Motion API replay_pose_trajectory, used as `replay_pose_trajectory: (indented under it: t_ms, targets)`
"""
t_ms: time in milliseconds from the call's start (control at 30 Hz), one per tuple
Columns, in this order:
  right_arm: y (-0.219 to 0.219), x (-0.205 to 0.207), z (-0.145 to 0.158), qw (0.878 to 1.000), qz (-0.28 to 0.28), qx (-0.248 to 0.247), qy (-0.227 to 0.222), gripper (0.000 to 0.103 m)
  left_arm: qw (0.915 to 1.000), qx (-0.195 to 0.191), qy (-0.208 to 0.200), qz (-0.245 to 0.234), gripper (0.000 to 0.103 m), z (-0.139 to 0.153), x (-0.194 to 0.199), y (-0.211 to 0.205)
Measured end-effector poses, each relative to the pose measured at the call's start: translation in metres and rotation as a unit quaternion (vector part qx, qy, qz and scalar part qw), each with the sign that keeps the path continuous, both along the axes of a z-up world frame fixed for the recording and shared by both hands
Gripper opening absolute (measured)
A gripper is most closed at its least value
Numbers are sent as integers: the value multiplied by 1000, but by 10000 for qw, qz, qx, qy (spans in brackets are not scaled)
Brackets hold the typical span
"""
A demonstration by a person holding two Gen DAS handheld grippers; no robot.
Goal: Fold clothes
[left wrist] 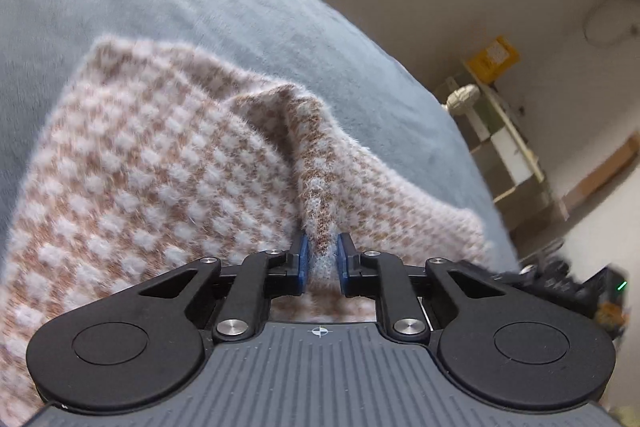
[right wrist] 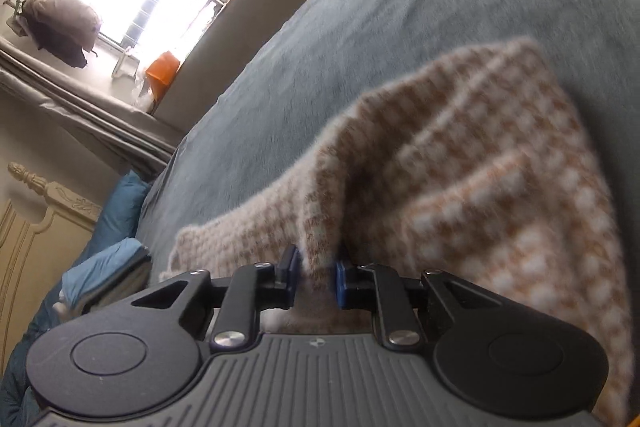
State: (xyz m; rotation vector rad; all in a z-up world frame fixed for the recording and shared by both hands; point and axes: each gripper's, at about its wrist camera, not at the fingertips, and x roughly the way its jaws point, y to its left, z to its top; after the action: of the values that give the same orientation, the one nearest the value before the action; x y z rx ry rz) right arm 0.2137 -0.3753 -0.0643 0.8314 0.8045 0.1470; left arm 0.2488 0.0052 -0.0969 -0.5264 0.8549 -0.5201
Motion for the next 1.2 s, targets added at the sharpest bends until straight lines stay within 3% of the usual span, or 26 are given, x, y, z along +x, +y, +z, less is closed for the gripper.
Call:
replay_pose_trajectory:
  t_ms: [67,200,367,467,500,600,733,800,900,1000,1067,1200]
  targets:
    - [-2,-10,14,9994,-140,-318,-19,30,9998,162,-139,-26,17,3,-1,-3]
    - [14,-29,60,9838,-213,-1684,-583,30,9997,192,-170,2,18,4,-1,-5]
    - [78,-10,79,9392,816,-3098,-1235,30,9994,254,-220,48,18,3,-1,-7]
    - [111,17,44,9105,1417,-3736,-1066,29,9984,467,-319,23,21,7,-3,-11]
    - [115,21,28,9083,1467,-3798,-958,29,9976,584,-367,32,22,10,-3,-13]
    - [112,13,7,9145,1271,-3644,-1214,29,9903,1033,-921,76,22,30,-14,-15]
    - [104,7,6,9211,1246,-3458,-1286,29,9740,1442,-1734,-228,21,59,-20,-29]
    - [102,6,4,9221,1231,-3422,-1323,29,9678,1546,-1932,-464,21,66,-13,-47]
    - [104,7,3,9225,1206,-3412,-1347,29,9618,1837,-1934,-618,22,56,9,-73]
    - [103,6,2,9224,1194,-3407,-1370,29,9582,2336,-1603,-402,22,25,34,-79]
    - [102,5,2,9223,1194,-3406,-1380,29,9616,2291,-1474,-342,21,7,44,-76]
    - [102,10,15,9225,1288,-3425,-1227,29,9616,2194,-1626,-283,21,5,37,-73]
